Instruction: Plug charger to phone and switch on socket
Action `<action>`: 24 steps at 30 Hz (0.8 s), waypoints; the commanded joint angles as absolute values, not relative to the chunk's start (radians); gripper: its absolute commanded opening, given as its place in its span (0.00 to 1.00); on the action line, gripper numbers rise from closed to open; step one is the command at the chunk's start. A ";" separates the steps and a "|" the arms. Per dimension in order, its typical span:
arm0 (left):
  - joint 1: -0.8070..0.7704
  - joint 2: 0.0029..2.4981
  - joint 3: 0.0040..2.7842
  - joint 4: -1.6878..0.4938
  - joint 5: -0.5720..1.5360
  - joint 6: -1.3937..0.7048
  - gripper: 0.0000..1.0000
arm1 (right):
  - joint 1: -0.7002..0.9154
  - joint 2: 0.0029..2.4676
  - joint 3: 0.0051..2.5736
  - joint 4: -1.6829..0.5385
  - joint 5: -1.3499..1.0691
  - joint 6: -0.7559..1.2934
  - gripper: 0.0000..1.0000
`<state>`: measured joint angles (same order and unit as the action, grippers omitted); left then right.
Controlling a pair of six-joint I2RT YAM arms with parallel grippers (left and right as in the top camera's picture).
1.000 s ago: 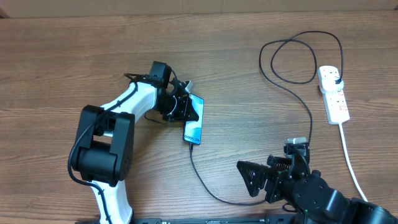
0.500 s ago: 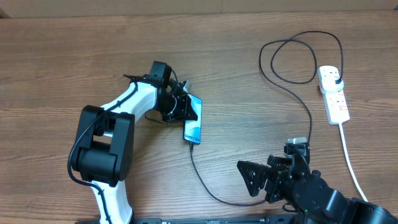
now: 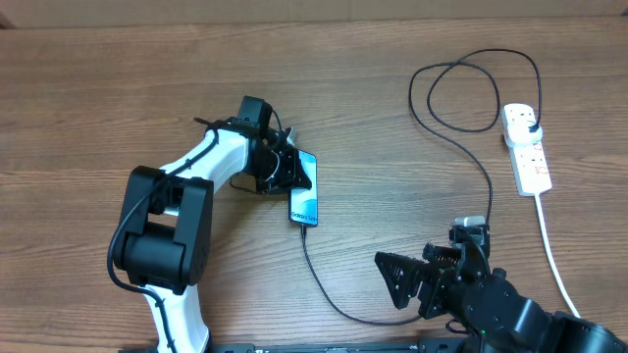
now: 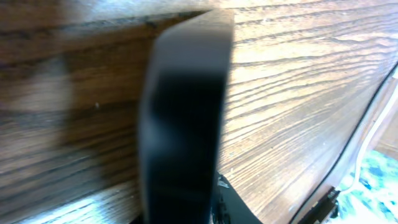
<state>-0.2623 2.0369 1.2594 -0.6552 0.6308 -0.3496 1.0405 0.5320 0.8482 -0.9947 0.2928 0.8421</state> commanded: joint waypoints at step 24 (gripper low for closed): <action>-0.285 2.050 1.263 -0.662 0.399 -0.374 0.46 | 1.037 0.529 0.870 -0.993 0.314 0.849 1.00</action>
<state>-0.2886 2.0254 1.2739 -0.6579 0.5285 -0.3679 1.0405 0.5320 0.8482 -0.9951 0.2951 0.8421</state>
